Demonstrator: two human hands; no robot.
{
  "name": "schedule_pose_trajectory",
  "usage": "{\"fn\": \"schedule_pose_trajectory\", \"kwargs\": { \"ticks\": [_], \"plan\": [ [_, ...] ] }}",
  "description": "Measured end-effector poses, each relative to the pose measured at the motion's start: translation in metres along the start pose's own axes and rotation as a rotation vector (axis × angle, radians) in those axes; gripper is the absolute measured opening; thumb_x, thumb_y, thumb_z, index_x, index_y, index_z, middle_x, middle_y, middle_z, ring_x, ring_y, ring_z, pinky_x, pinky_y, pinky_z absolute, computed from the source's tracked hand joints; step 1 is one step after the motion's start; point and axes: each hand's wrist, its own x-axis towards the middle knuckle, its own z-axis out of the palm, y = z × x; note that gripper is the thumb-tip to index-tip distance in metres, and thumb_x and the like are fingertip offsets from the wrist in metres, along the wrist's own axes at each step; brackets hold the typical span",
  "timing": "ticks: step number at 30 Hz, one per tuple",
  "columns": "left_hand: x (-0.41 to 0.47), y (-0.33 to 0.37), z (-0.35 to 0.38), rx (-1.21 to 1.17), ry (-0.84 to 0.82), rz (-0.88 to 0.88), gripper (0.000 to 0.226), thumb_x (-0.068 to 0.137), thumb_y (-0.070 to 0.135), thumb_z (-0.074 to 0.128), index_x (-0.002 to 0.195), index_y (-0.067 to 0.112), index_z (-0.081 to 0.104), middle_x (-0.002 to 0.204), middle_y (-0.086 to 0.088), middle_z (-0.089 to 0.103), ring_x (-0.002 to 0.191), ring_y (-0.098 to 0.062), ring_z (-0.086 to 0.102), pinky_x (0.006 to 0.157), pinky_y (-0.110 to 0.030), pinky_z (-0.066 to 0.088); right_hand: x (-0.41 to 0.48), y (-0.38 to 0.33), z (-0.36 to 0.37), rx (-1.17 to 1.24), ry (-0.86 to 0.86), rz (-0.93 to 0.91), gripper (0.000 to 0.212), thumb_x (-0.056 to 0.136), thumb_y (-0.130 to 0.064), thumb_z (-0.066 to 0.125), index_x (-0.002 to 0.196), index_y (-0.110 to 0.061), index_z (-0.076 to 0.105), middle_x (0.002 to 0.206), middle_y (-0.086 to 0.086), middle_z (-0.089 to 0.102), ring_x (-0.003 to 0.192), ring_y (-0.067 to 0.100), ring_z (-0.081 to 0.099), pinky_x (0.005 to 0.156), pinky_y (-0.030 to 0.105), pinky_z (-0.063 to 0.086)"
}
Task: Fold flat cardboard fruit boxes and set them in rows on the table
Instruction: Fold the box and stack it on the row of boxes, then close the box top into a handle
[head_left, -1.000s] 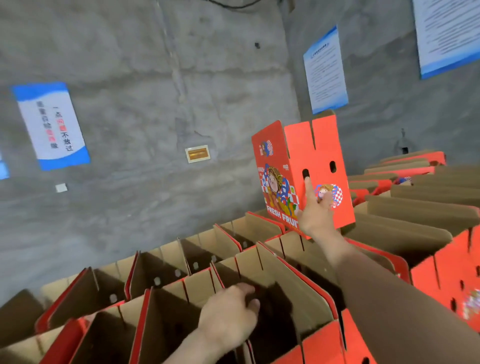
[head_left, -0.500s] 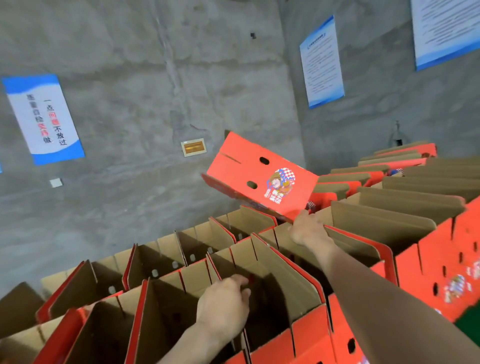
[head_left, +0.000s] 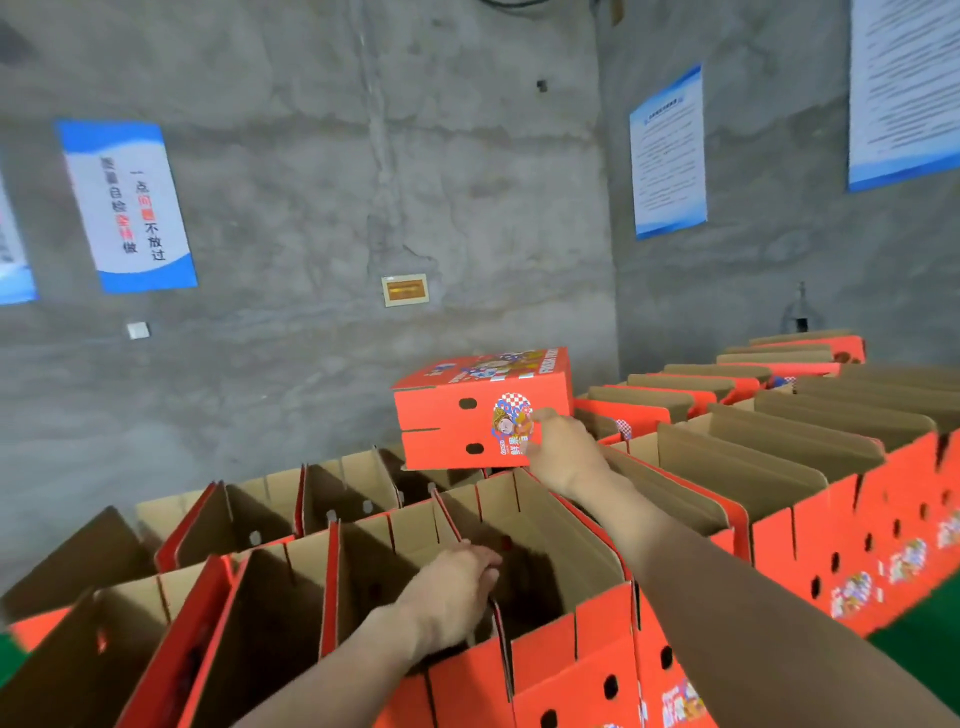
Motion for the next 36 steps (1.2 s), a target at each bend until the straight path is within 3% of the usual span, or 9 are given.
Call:
{"fn": "schedule_pose_trajectory", "kwargs": {
  "ticks": [4, 8, 10, 15, 19, 25, 28, 31, 36],
  "plan": [
    [-0.045, -0.001, -0.034, -0.077, -0.054, 0.042, 0.042, 0.099, 0.026, 0.043, 0.14, 0.017, 0.041, 0.142, -0.003, 0.048, 0.133, -0.018, 0.041, 0.11, -0.027, 0.032, -0.038, -0.058, -0.007, 0.148, 0.156, -0.252, 0.026, 0.097, -0.023, 0.051, 0.117, -0.009, 0.062, 0.112, 0.011, 0.067, 0.107, 0.029, 0.06, 0.092, 0.037, 0.045],
    [-0.146, -0.016, -0.079, -0.342, 0.316, 0.003, 0.037, 0.095, 0.028, 0.051, 0.132, 0.022, 0.054, 0.125, 0.014, 0.06, 0.117, 0.001, 0.052, 0.099, -0.017, 0.04, -0.094, -0.122, -0.012, 0.479, 0.257, -0.351, 0.034, 0.097, -0.023, 0.052, 0.076, -0.002, 0.067, 0.07, 0.013, 0.067, 0.067, 0.031, 0.062, 0.07, 0.044, 0.048],
    [-0.215, -0.04, -0.092, -0.465, 0.554, -0.072, 0.027, 0.091, 0.027, 0.054, 0.115, 0.023, 0.066, 0.108, 0.025, 0.065, 0.101, 0.008, 0.059, 0.086, -0.009, 0.042, -0.133, -0.151, -0.008, 0.728, 0.215, -0.307, 0.033, 0.097, -0.026, 0.052, 0.07, -0.012, 0.064, 0.059, 0.001, 0.064, 0.05, 0.017, 0.058, 0.056, 0.035, 0.046],
    [-0.425, -0.133, -0.073, -0.539, 0.886, -0.671, 0.018, 0.093, 0.007, 0.056, 0.095, 0.02, 0.067, 0.095, -0.002, 0.073, 0.082, -0.005, 0.065, 0.078, -0.02, 0.049, -0.252, -0.201, 0.06, 0.554, -0.18, -0.498, 0.019, 0.089, -0.008, 0.061, 0.077, -0.023, 0.063, 0.061, -0.008, 0.063, 0.06, 0.003, 0.06, 0.062, 0.016, 0.044],
    [-0.573, -0.203, -0.048, -0.295, 0.807, -1.111, 0.018, 0.09, 0.005, 0.059, 0.106, 0.002, 0.067, 0.105, -0.014, 0.07, 0.098, -0.027, 0.065, 0.084, -0.035, 0.046, -0.317, -0.235, 0.115, 0.338, -0.38, -0.576, 0.018, 0.085, 0.001, 0.066, 0.097, -0.011, 0.068, 0.086, 0.0, 0.07, 0.085, 0.009, 0.066, 0.079, 0.02, 0.043],
    [-0.666, -0.3, -0.071, -0.003, 0.491, -1.209, 0.038, 0.092, 0.022, 0.057, 0.125, 0.003, 0.055, 0.129, -0.017, 0.057, 0.114, -0.035, 0.056, 0.091, -0.041, 0.044, -0.367, -0.308, 0.167, 0.155, -0.444, -0.564, 0.017, 0.091, -0.008, 0.06, 0.107, -0.007, 0.065, 0.107, 0.006, 0.068, 0.104, 0.024, 0.06, 0.088, 0.027, 0.039],
    [-0.677, -0.337, -0.073, 0.035, 0.347, -1.207, 0.051, 0.098, 0.042, 0.038, 0.139, 0.012, 0.043, 0.15, -0.01, 0.035, 0.137, -0.027, 0.035, 0.11, -0.044, 0.029, -0.398, -0.336, 0.187, 0.119, -0.506, -0.528, 0.021, 0.096, -0.018, 0.054, 0.115, -0.015, 0.061, 0.115, -0.003, 0.063, 0.105, 0.011, 0.056, 0.088, 0.02, 0.039],
    [-0.685, -0.353, -0.051, 0.074, 0.023, -1.163, 0.06, 0.099, 0.05, 0.024, 0.151, 0.025, 0.008, 0.16, 0.006, -0.006, 0.147, -0.018, -0.006, 0.115, -0.051, 0.004, -0.43, -0.351, 0.206, 0.047, -0.562, -0.524, 0.025, 0.098, -0.026, 0.049, 0.122, -0.022, 0.057, 0.122, -0.013, 0.058, 0.11, -0.001, 0.051, 0.093, 0.008, 0.032],
    [-0.685, -0.293, -0.024, -0.088, 0.138, -1.069, 0.063, 0.086, 0.053, 0.039, 0.146, 0.042, 0.024, 0.142, 0.041, 0.024, 0.138, 0.014, 0.001, 0.116, -0.04, 0.002, -0.483, -0.357, 0.24, 0.018, -0.755, -0.284, 0.03, 0.097, -0.029, 0.051, 0.127, -0.023, 0.051, 0.13, -0.009, 0.056, 0.117, 0.001, 0.052, 0.104, 0.016, 0.035]
  ]
}}
